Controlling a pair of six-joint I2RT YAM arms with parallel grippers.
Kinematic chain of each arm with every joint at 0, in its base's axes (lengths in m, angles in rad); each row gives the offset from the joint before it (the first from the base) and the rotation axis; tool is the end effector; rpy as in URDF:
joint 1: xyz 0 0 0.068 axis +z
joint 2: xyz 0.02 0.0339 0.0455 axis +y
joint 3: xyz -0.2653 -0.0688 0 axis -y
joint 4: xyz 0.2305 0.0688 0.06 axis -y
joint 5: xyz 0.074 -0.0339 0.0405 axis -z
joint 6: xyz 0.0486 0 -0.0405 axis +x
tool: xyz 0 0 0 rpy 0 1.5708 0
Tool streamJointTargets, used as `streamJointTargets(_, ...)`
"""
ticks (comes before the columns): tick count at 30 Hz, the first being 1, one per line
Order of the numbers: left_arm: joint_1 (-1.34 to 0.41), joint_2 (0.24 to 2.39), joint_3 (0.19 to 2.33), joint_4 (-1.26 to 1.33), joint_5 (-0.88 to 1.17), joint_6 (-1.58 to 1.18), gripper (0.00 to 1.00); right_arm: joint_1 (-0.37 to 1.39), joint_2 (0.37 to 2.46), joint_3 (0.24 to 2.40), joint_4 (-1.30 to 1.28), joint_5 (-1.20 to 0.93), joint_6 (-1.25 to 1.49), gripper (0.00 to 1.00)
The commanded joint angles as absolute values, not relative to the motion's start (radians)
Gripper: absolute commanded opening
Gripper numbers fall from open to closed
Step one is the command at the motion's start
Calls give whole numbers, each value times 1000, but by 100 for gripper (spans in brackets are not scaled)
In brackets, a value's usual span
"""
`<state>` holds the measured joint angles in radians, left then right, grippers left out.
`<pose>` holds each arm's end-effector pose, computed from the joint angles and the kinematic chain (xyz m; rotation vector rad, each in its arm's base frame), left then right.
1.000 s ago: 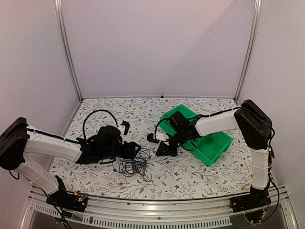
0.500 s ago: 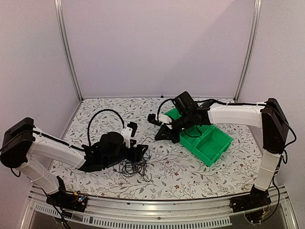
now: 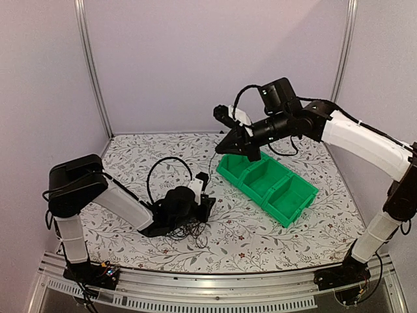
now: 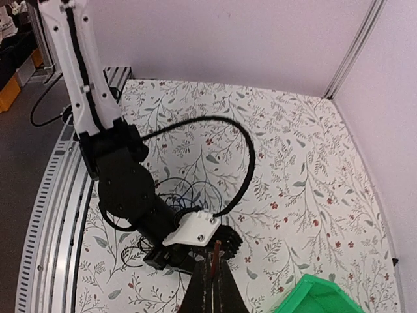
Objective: Untangle the cables
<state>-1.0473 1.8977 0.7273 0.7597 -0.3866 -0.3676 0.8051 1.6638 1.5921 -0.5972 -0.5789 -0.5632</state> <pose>0.1955 -0.3021 0.1284 0.4193 1.9453 -0.5469 0.2364 0.2843 0.3499 -1.6355 1.5036 0.7785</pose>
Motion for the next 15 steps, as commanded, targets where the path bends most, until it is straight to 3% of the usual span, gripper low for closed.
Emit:
streamJointTargets(1,-1056,1980,766,833,-369,-439,27,779,1532,1764,-623,-566,-568,0)
streamJointTargets(8,-1057,2077,762,888,-360,-507,23,585,1503,2023,-611,-642,-504,0)
streamJointTargets(15,-1055,2117,725,967,-355,-552,27,434,1486,2030,-535,-626,-443,0)
